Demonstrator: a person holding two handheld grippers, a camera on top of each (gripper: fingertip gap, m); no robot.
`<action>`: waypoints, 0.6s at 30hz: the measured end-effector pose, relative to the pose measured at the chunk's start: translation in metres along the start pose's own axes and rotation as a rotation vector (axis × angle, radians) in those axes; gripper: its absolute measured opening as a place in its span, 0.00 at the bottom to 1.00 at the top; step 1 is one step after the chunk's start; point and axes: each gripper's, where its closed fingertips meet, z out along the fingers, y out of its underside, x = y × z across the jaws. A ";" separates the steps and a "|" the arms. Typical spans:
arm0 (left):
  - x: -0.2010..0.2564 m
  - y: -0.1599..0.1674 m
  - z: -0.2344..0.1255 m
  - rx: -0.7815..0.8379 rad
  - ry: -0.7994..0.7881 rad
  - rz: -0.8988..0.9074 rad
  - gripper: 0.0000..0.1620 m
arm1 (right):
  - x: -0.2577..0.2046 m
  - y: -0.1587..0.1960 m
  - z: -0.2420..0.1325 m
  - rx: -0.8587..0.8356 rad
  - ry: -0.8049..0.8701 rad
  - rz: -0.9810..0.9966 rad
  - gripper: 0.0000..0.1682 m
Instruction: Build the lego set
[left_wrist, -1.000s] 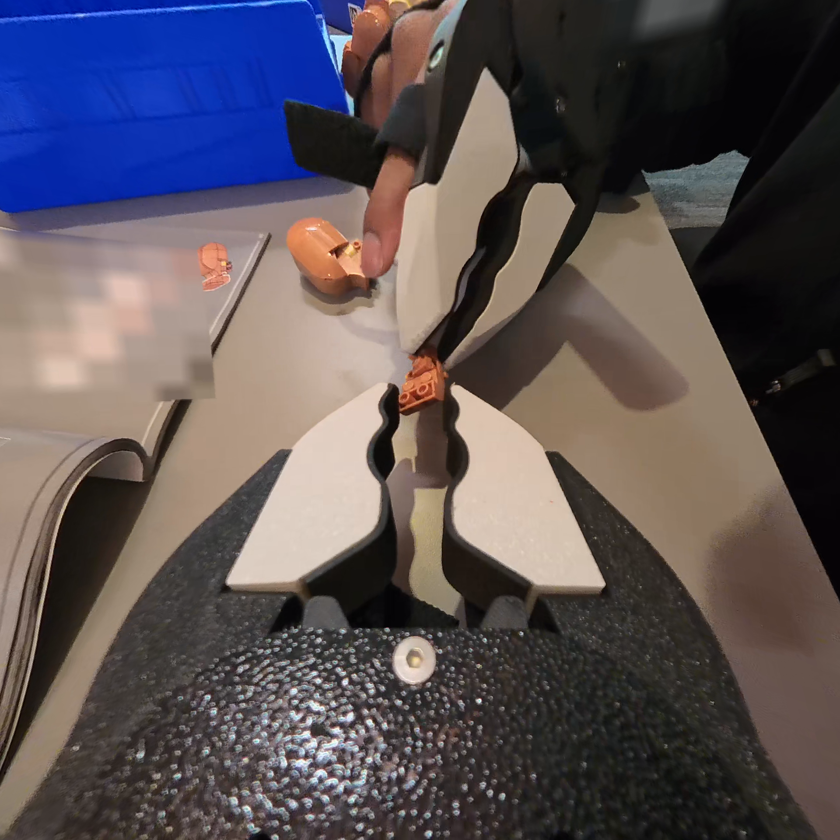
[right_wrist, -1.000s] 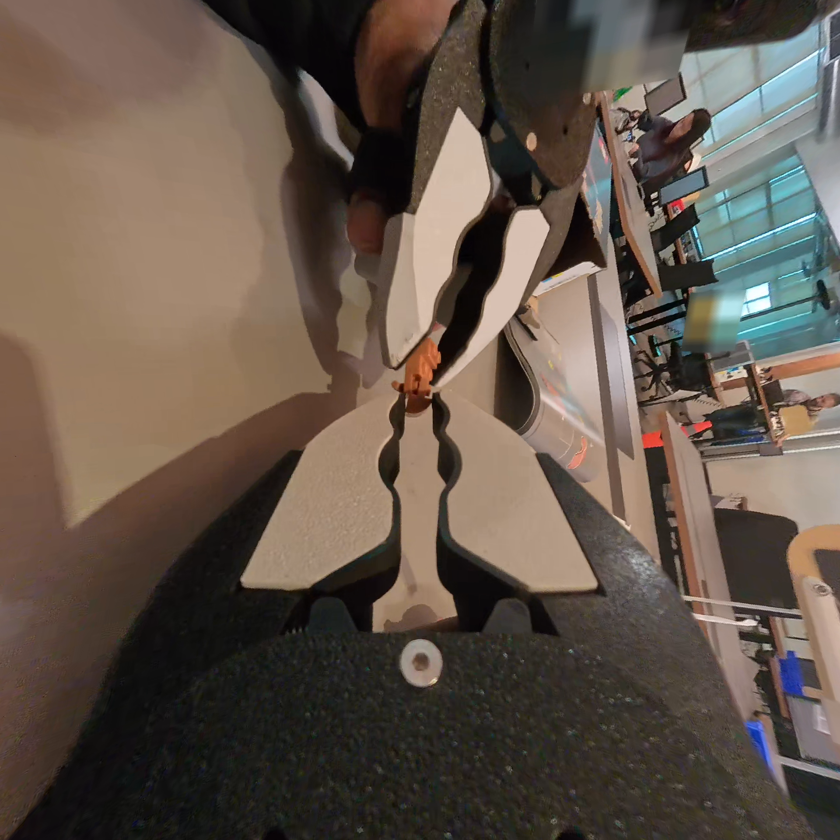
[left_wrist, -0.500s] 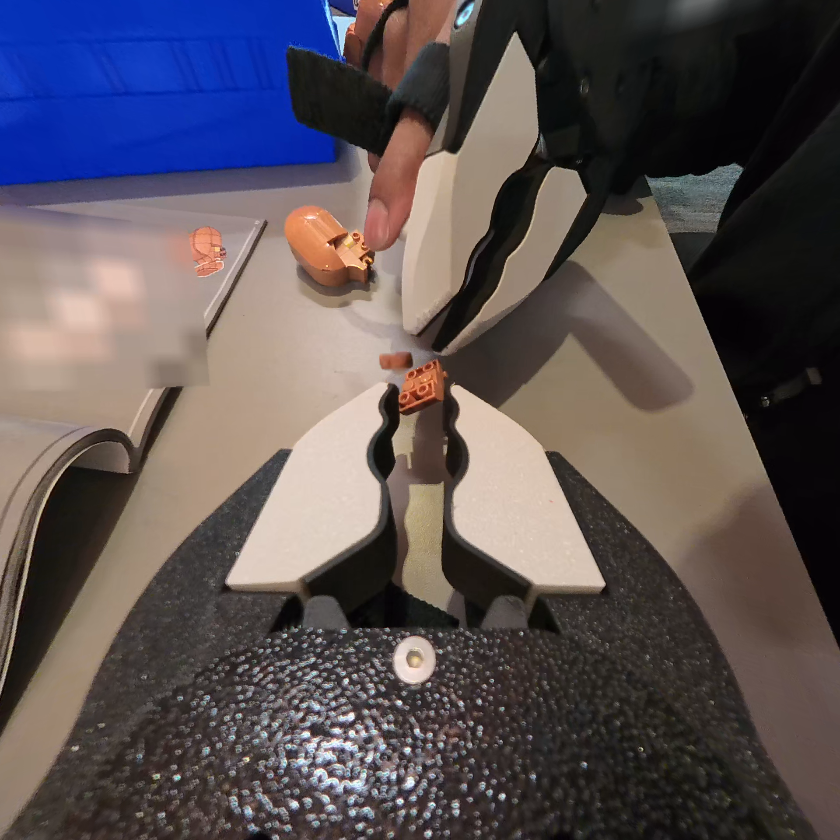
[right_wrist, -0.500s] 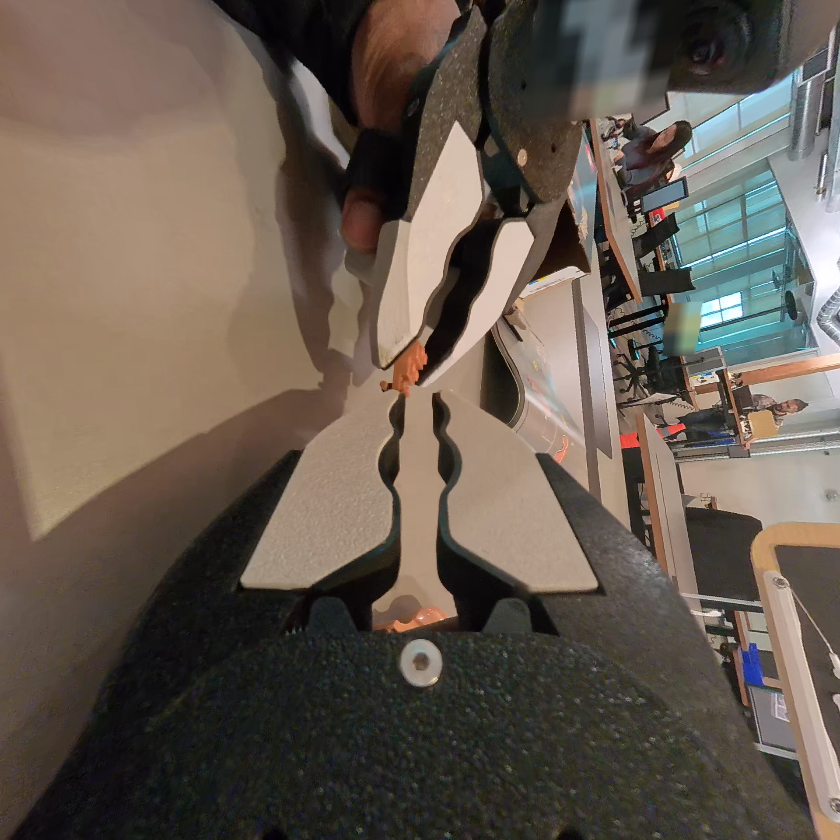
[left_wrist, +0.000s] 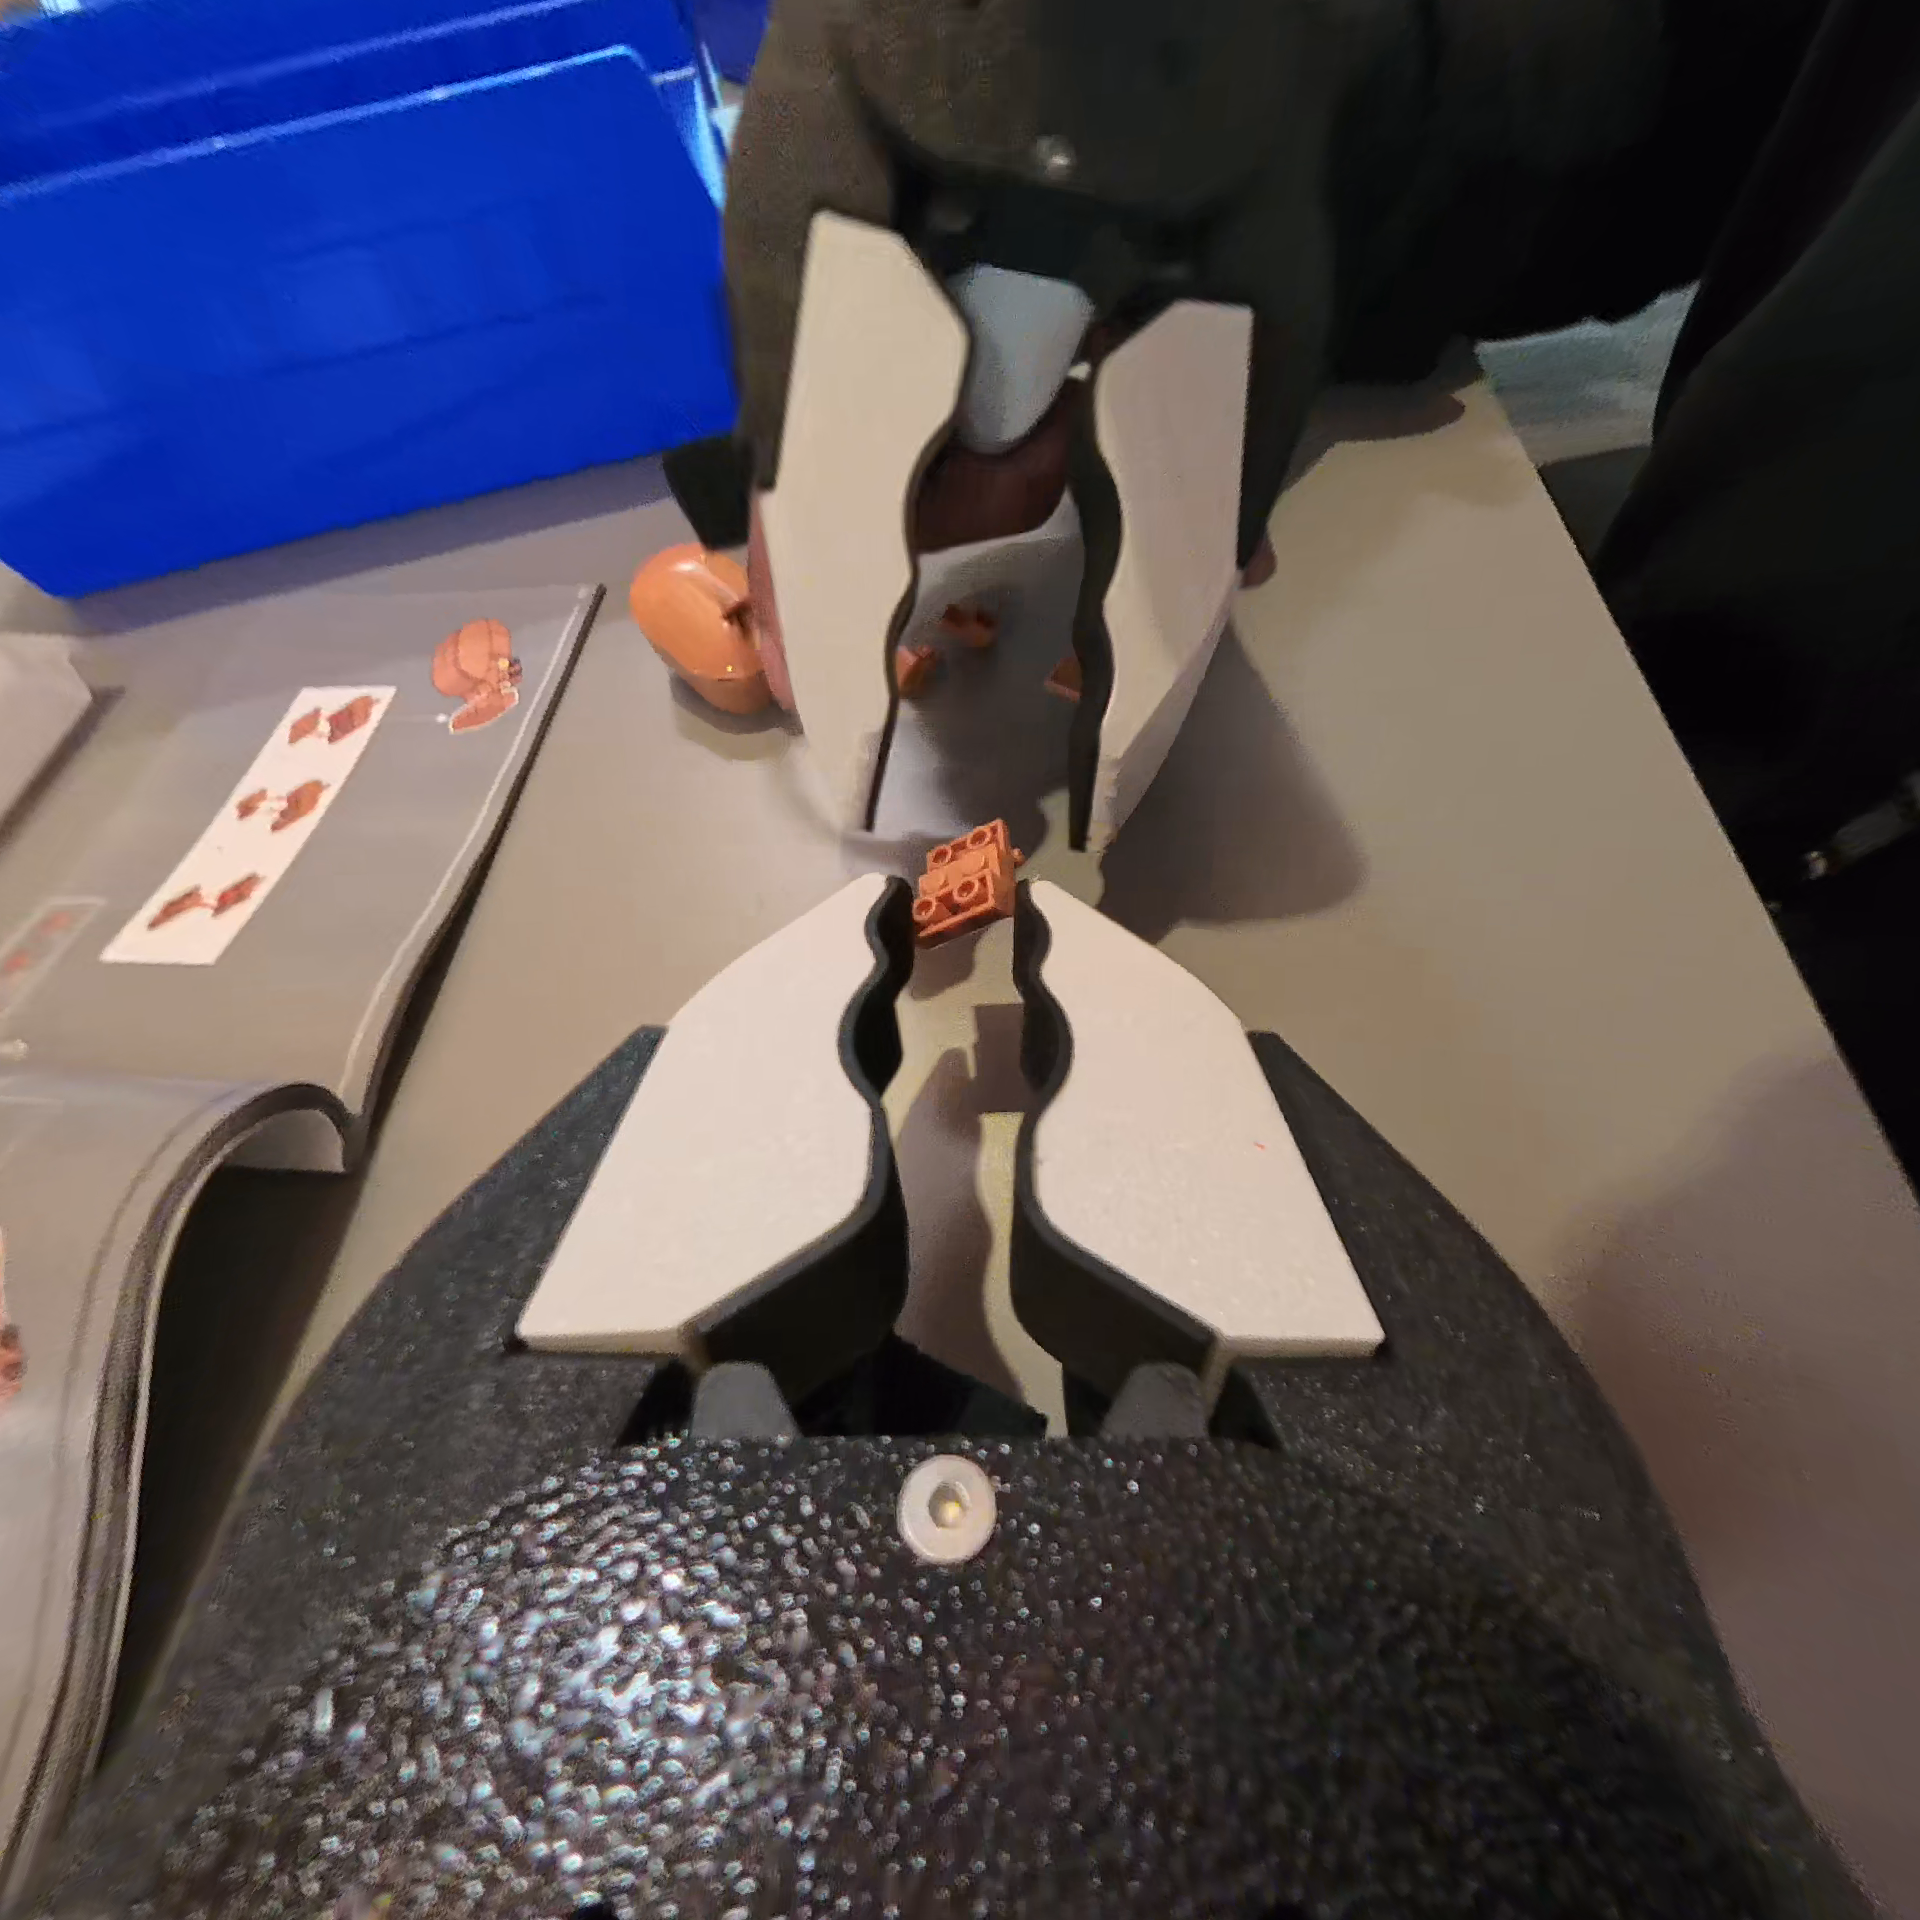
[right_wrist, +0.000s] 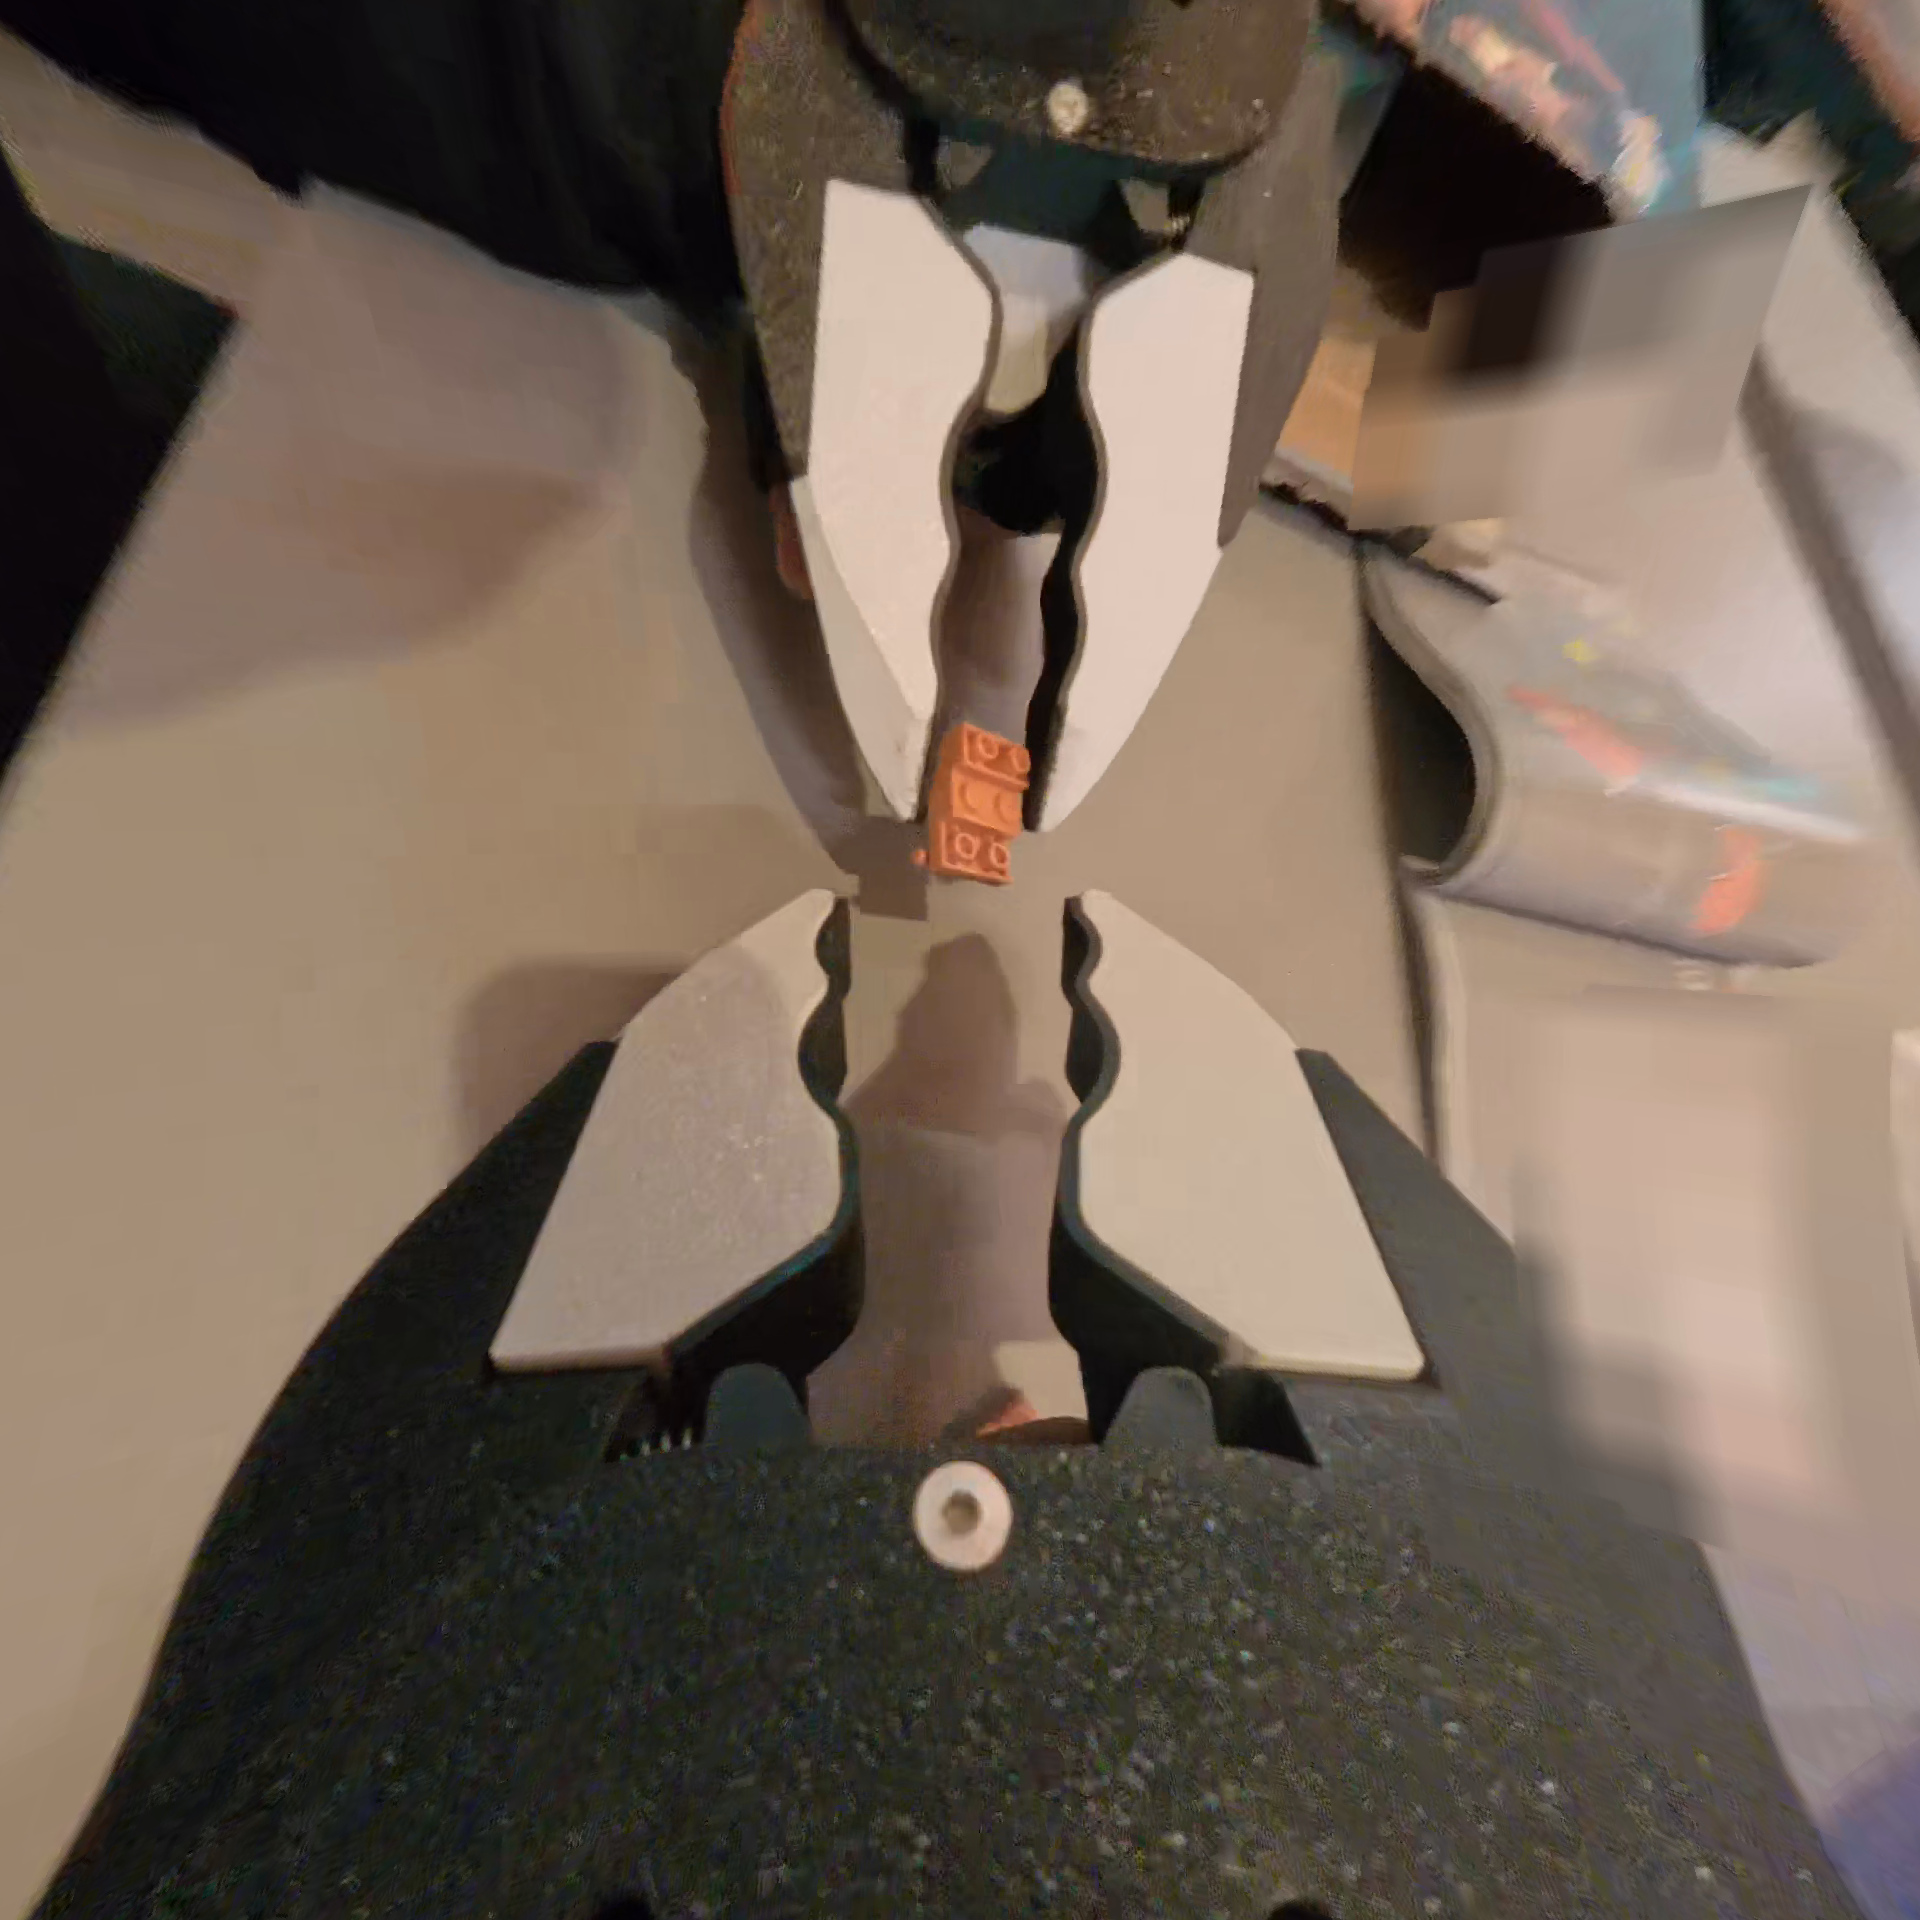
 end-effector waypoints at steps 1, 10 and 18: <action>0.002 -0.001 0.000 0.003 -0.004 0.037 0.12 | -0.003 -0.002 0.000 0.020 -0.043 0.066 0.22; 0.012 -0.009 0.002 0.039 -0.004 0.189 0.12 | -0.013 -0.010 0.000 0.082 -0.169 0.256 0.11; 0.002 -0.007 -0.003 0.069 0.035 -0.032 0.13 | 0.000 -0.015 -0.006 0.140 -0.067 0.183 0.10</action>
